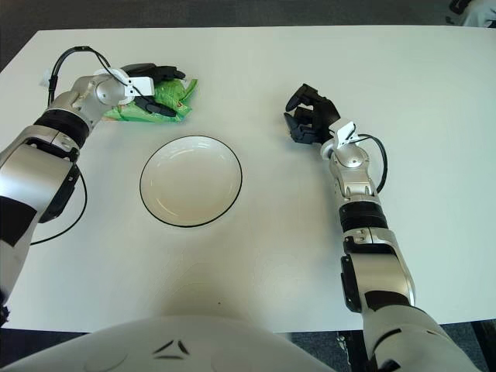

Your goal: Put the snack into the plate.

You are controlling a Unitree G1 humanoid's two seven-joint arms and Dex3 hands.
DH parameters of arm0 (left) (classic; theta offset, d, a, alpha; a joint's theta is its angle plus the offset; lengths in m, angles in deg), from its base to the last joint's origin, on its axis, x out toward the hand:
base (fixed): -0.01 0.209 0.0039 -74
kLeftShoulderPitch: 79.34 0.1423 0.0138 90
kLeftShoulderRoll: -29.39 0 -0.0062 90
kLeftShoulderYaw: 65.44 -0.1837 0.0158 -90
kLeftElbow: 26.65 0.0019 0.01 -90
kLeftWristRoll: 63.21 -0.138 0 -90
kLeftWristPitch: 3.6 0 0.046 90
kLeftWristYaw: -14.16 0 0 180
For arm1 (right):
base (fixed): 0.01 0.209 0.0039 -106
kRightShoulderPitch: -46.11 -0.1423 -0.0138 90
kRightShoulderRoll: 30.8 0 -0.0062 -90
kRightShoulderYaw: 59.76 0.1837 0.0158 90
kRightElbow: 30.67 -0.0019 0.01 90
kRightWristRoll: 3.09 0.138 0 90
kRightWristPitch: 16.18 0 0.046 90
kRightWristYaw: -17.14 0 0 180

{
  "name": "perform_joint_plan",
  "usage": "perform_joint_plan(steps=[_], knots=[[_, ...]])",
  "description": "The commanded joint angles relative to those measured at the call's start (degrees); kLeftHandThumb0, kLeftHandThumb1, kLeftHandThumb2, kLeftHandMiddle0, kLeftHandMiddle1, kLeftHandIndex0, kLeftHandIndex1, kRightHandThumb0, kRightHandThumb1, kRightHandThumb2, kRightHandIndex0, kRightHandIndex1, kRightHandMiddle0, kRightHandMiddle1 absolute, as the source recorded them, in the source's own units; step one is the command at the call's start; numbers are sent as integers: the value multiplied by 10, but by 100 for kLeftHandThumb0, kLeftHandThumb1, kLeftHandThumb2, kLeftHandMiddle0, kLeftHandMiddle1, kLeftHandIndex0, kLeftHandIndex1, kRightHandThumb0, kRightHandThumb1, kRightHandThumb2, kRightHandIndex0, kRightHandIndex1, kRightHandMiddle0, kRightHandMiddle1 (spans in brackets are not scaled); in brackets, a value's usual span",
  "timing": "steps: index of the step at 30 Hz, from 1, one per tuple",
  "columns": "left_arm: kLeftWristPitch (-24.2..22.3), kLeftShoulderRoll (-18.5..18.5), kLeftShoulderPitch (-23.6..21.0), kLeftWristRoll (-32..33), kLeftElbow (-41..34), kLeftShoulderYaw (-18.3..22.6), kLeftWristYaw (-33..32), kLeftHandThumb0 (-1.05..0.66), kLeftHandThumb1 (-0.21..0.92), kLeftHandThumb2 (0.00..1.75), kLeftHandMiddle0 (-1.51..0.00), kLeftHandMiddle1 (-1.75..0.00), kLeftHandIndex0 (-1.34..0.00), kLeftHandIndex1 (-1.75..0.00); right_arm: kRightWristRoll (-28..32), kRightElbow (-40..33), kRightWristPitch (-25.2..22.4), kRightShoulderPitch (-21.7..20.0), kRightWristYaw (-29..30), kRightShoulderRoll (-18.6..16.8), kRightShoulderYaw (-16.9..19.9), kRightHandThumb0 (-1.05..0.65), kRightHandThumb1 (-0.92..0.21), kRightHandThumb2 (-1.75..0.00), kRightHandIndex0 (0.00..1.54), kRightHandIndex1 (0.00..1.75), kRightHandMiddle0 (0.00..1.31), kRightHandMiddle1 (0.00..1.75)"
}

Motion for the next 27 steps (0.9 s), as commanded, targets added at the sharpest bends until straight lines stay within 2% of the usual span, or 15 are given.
perform_joint_plan(steps=[1, 5, 16, 20, 23, 27], knots=[[9, 6, 43, -35, 17, -26, -33, 3, 45, 106, -60, -152, -39, -164, -28, 51, -53, 67, -31, -9, -29, -40, -62, -91, 81, 175, 39, 175], [23, 10, 48, -47, 18, -35, -77, 1, 42, 111, -65, -148, -38, -172, -29, 51, -52, 67, -34, -7, -30, -40, -62, -92, 81, 175, 39, 175], [66, 13, 65, -51, 18, -34, -204, 0, 35, 126, -60, -166, -39, -175, -31, 53, -52, 66, -39, -4, -32, -40, -61, -92, 81, 175, 41, 173], [114, 17, 73, -40, 9, -22, -262, 0, 32, 130, -62, -167, -41, -175, -31, 56, -52, 65, -42, -2, -33, -40, -61, -90, 80, 175, 42, 172], [149, 21, 74, -23, 3, -5, -270, 0, 30, 132, -63, -167, -42, -175, -32, 57, -52, 65, -43, -1, -33, -40, -62, -89, 80, 175, 42, 171], [169, 24, 74, -9, -3, 16, -294, 0, 29, 133, -64, -167, -43, -175, -33, 58, -52, 64, -45, 0, -34, -40, -62, -88, 80, 175, 43, 170]])
